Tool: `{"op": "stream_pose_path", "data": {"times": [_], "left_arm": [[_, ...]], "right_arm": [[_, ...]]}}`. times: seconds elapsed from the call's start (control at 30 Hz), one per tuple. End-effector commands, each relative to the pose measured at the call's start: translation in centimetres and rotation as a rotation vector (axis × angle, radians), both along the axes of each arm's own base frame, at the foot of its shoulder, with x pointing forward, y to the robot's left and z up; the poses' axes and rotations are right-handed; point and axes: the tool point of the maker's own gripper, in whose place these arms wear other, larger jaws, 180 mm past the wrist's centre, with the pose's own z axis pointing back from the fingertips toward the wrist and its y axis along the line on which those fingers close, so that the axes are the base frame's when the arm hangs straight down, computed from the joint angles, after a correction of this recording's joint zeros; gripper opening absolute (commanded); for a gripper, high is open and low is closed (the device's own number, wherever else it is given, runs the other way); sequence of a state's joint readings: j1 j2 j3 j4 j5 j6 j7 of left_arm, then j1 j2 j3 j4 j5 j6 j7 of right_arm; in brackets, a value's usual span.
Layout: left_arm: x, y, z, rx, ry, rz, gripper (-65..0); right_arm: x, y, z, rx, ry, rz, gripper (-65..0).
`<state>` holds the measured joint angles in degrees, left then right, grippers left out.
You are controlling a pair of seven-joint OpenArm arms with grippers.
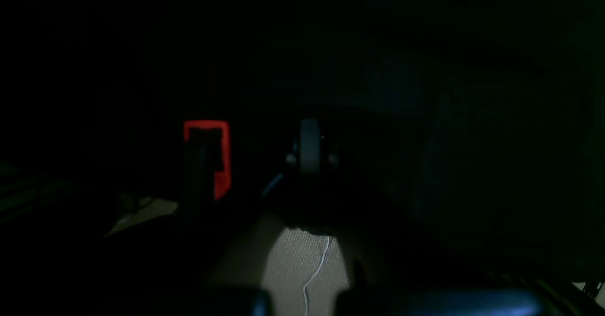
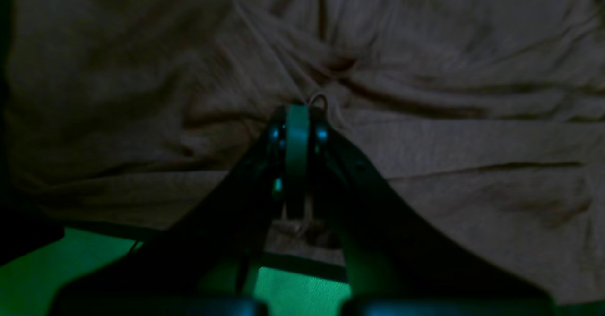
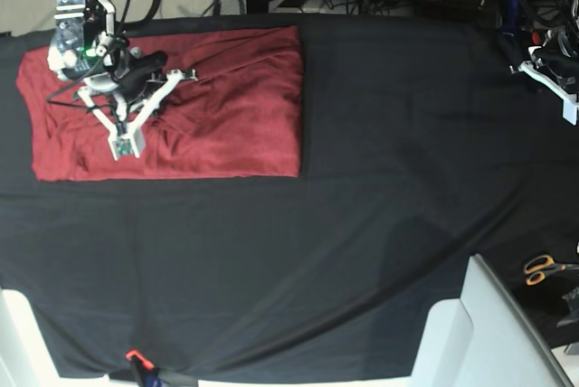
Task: Fold the T-shirt properly
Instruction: 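Press along the folded shirt's edge with the right gripper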
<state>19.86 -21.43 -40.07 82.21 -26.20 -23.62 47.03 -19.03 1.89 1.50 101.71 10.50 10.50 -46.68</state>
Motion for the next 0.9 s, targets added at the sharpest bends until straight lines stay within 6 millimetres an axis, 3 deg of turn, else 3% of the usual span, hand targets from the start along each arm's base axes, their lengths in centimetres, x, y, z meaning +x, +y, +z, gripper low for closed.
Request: {"op": "stream_pose_path", "data": {"times": [0.0,0.37,0.53,0.87], "left_arm": [[0.9,0.8,1.2,0.026,-0.033,-0.008,-65.0],[0.9,0.8,1.2,0.026,-0.033,-0.008,-65.0],[0.9,0.8,1.2,0.026,-0.033,-0.008,-65.0],[0.8,1.0,1.4,0.03,-0.033,-0.006,-65.0]], "right_arm": [[0.2,0.0,0.8,0.003,-0.028,0.004,-64.8],[-2.1,0.1,0.6,0.004,0.0,0.006,-64.8],[-2.7,0.3,1.4,0.006,-0.016,0.009,-64.8],[-4.9,0.2,0.6,0.005,0.034,0.002,-64.8]]}}
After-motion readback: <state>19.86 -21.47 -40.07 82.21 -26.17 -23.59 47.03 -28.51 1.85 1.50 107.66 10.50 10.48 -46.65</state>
